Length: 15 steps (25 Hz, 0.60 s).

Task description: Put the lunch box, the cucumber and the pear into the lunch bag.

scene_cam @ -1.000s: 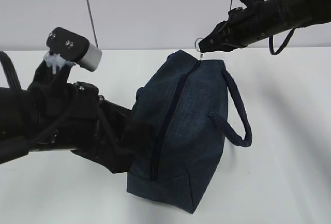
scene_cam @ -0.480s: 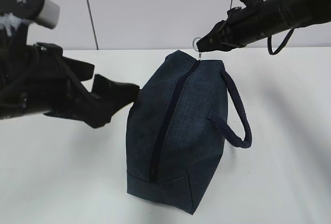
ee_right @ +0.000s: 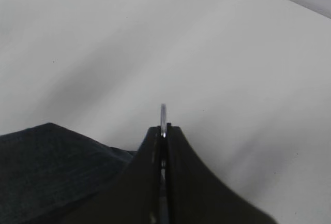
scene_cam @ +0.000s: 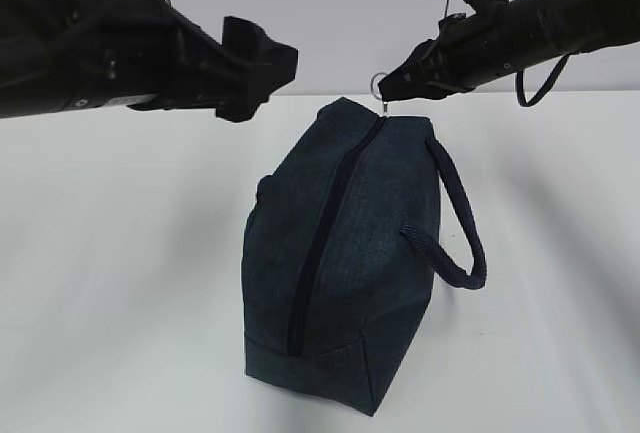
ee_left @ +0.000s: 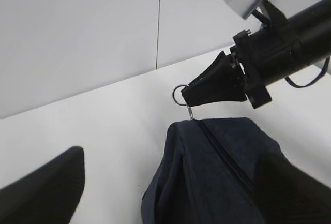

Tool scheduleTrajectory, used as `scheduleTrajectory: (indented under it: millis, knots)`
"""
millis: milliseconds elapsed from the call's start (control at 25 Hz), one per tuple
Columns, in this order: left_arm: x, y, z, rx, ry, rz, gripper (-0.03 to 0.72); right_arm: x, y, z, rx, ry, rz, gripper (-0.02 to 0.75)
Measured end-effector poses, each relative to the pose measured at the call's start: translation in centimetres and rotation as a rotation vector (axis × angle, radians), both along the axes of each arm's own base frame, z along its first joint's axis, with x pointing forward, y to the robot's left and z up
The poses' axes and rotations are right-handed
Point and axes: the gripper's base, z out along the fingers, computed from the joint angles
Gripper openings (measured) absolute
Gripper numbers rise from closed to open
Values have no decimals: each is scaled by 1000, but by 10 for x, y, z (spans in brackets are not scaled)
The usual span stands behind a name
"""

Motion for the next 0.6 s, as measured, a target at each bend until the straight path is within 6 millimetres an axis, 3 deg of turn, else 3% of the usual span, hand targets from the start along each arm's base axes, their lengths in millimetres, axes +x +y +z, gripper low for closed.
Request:
scheduleTrajectory:
  millis: [200, 600]
  knots:
    - [15, -7, -2, -30, 39, -31, 585, 0, 0, 0, 4, 1, 0, 0]
    - [42, 8, -17, -44, 108, -53, 585, 0, 0, 0, 7, 2, 1, 0]
